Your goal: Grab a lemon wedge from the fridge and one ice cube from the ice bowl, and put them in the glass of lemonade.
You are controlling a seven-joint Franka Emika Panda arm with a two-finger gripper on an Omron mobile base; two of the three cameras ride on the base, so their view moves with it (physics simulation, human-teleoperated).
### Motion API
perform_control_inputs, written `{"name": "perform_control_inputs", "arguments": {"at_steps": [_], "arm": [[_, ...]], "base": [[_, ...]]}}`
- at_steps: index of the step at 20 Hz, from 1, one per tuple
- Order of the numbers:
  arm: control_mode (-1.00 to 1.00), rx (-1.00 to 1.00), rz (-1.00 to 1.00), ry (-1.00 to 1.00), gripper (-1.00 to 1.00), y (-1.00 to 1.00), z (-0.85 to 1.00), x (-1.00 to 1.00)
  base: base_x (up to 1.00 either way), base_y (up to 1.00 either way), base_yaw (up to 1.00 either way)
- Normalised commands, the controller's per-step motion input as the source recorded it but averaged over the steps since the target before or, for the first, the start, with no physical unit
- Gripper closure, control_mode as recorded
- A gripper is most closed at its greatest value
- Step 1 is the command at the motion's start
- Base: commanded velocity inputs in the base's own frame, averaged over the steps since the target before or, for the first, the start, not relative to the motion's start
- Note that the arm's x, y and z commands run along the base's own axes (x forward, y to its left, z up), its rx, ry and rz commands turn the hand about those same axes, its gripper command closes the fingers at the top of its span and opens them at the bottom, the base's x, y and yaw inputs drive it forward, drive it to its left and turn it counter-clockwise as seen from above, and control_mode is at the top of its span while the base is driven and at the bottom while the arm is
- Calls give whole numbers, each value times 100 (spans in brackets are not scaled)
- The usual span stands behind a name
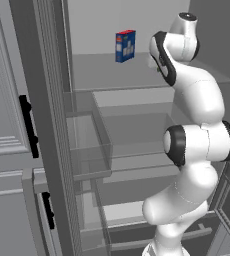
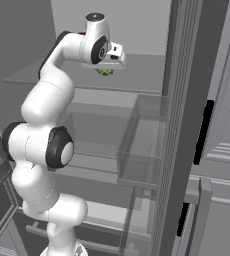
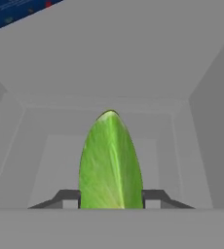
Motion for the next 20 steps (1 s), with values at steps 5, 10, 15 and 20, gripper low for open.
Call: {"name": "perform_control_inputs", "arguments": {"at_steps": [5, 10, 15, 20], "arm": [[-100, 0, 0, 0, 100, 3, -9, -79], [-100, 0, 3, 0, 100, 28, -19, -100], [-100, 0, 3, 0, 100, 36, -13, -100], [-100, 0, 0, 0, 100, 37, -16, -100]], "base": [[0, 0, 0], [0, 0, 0], [0, 0, 0], [0, 0, 0]]}}
